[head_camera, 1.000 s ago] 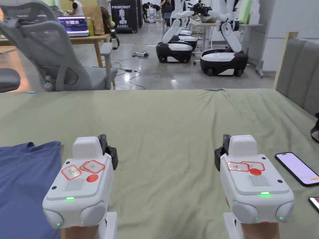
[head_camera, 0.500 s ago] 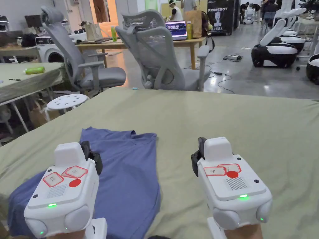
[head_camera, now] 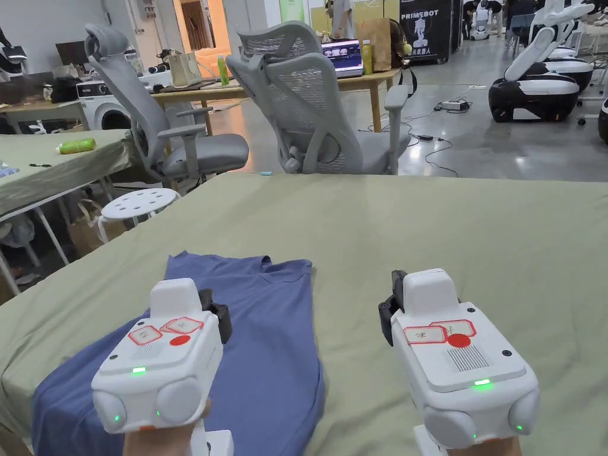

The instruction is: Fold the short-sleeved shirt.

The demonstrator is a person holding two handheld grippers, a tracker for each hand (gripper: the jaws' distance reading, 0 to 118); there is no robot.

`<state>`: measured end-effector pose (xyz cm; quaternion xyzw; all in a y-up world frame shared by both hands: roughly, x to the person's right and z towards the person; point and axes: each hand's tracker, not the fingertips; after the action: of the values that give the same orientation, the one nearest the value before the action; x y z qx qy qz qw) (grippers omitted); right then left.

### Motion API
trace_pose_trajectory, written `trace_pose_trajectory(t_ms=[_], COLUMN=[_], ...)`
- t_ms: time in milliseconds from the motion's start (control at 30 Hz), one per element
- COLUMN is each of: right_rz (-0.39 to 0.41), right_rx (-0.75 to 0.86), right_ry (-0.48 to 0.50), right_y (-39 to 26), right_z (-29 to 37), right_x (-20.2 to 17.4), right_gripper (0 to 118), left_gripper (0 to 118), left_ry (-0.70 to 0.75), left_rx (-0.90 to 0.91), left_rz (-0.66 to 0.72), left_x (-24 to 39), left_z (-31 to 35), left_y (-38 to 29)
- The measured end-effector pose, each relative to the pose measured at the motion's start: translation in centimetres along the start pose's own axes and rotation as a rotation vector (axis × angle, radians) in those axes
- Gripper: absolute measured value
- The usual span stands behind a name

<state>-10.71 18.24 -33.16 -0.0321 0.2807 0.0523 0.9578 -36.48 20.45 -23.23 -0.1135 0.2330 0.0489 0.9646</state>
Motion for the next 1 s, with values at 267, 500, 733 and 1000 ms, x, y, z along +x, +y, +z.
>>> trace_pose_trajectory(t_ms=[267, 500, 733, 1000], right_rz=[0.027, -0.001, -0.033, -0.041], right_rx=[-0.056, -0.127, -0.158, -0.176], right_ry=[-0.007, -0.025, -0.062, -0.066], right_y=[-1.6, -3.8, -5.0, -5.6], right_z=[-2.5, -5.5, -7.0, -6.4], right_x=[0.7, 1.6, 2.8, 3.1], right_gripper=[0, 1, 1, 1], left_gripper=[118, 107, 97, 4], left_ry=[-0.222, -0.16, -0.171, -0.14], left_rx=[-0.332, -0.556, -0.632, -0.618], left_rz=[-0.025, -0.122, -0.108, -0.058], left_x=[-0.1, 1.2, 2.2, 0.1], left_z=[-13.9, -26.0, -27.5, -28.5], left_y=[1.4, -0.9, -4.7, -2.8])
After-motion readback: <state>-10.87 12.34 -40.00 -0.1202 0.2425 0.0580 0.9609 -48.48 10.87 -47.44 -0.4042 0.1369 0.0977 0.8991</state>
